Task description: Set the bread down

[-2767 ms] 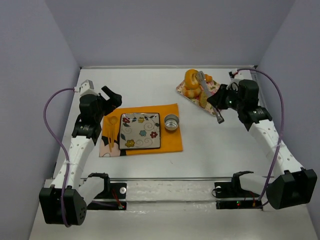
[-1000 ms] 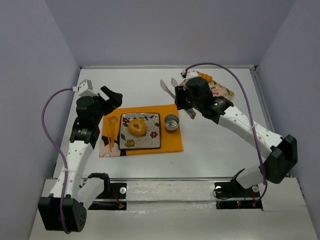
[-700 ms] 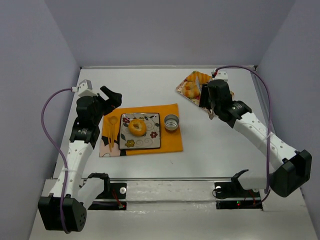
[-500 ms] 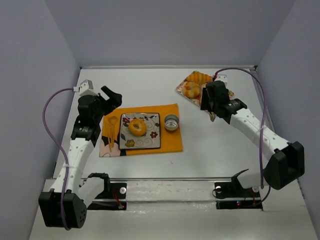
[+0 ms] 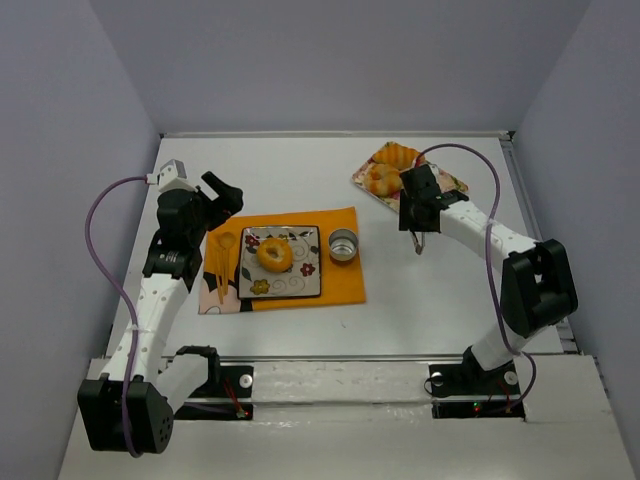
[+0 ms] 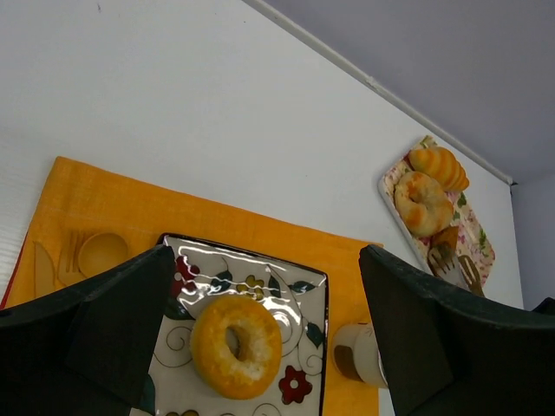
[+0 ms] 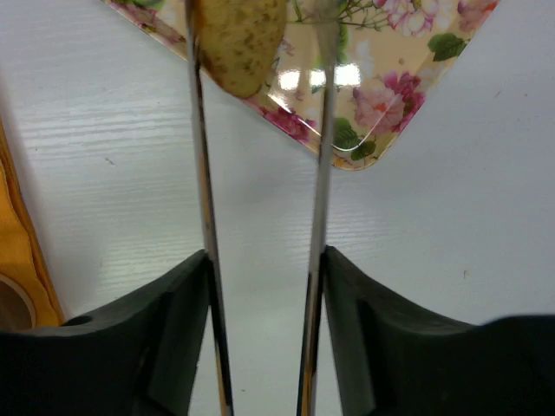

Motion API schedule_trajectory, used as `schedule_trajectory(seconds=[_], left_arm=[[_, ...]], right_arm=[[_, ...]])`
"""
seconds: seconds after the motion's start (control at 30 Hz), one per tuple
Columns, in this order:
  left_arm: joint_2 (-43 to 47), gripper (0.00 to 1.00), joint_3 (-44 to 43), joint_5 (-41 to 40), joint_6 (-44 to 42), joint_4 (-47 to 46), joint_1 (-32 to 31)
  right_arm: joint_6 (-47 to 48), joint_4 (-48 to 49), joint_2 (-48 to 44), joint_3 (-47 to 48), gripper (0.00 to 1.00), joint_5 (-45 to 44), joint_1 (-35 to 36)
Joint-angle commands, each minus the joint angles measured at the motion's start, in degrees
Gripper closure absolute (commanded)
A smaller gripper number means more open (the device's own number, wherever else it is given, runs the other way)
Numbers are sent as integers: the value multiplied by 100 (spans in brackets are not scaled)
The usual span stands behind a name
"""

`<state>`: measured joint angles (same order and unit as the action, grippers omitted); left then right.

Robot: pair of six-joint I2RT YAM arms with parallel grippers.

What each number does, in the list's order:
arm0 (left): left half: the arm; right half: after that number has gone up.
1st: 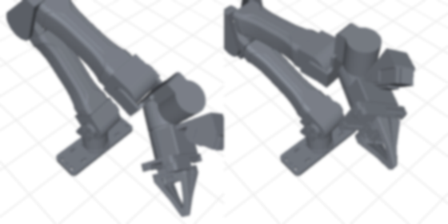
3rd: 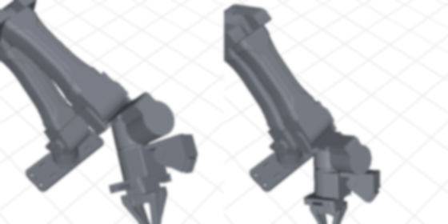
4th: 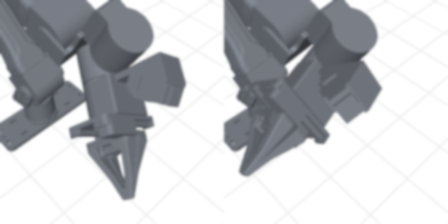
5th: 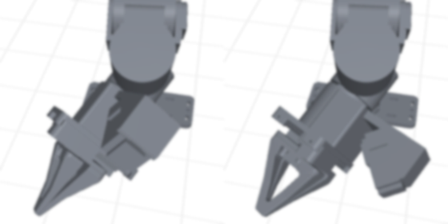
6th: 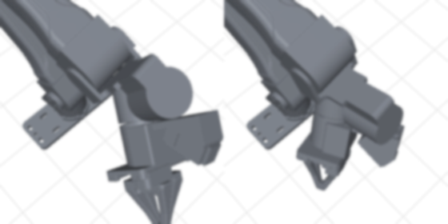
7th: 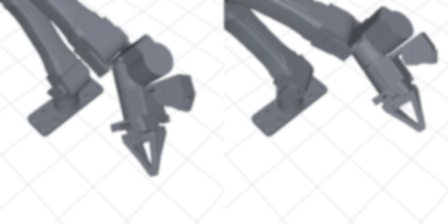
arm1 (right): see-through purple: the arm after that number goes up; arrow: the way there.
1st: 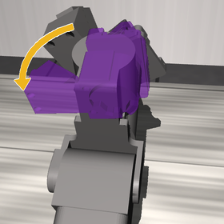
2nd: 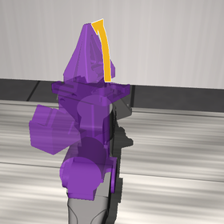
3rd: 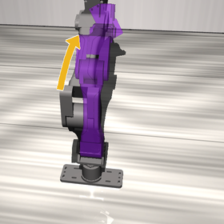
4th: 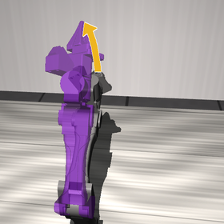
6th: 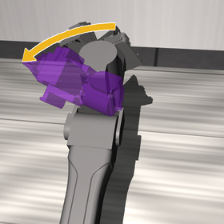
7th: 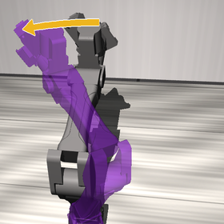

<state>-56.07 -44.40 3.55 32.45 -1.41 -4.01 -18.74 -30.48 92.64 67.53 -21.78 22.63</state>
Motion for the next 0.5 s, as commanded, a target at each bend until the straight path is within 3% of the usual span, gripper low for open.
schedule_trajectory(seconds=[0.0, 0.1, 0.23, 0.33, 0.47], left_arm=[[79, 1, -86, -83, -28, -123, 14], [79, 1, -95, -83, -28, -123, 14], [88, 1, -86, -83, -19, -123, 14], [88, 1, -95, -65, -19, -123, 14], [79, 1, -112, -65, -1, -123, 14]], right_arm=[[-50, 191, 17, 279, 55, 86, -154], [-42, 227, -157, 279, 67, 174, -154], [72, 349, -762, 209, 74, 288, -154], [353, 393, -1177, 208, 75, 928, -154], [1028, 709, -1958, -10, 76, 2717, 195]])
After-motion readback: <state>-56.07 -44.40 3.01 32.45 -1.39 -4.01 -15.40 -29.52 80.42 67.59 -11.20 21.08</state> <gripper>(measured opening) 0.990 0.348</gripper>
